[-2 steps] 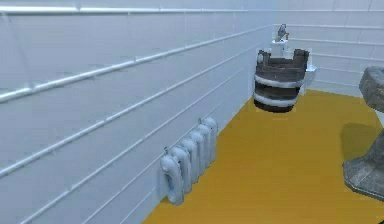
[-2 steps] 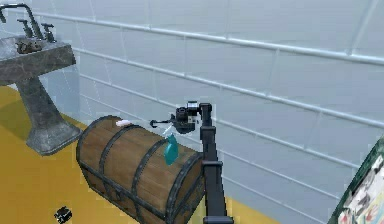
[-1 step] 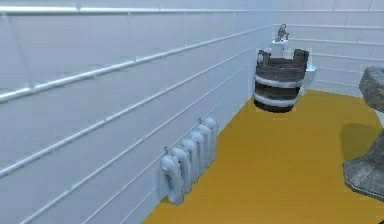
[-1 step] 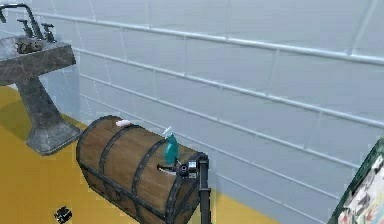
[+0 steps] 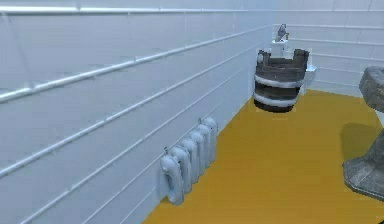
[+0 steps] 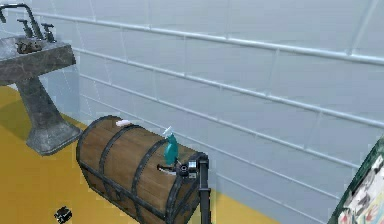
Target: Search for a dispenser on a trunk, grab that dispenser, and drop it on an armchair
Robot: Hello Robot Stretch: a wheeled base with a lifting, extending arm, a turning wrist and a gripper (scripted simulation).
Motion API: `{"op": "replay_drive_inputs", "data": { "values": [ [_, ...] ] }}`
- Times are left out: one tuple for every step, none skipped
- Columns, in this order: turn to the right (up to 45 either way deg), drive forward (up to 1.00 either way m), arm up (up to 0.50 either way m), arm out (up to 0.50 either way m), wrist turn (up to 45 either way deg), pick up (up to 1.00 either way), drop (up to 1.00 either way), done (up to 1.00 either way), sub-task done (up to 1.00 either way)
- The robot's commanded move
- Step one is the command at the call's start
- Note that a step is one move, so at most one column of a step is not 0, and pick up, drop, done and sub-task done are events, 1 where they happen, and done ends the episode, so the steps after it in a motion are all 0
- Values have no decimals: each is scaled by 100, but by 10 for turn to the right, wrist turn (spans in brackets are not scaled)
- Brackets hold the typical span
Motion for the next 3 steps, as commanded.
{"op": "replay_drive_inputs", "data": {
  "values": [
    [0, 0, 10, 0, 0, 0, 0, 0, 0],
    [0, 0, 44, 0, 0, 0, 0, 0, 0],
    [0, 0, 0, 0, -450, 0, 0, 0, 0]
  ]
}}
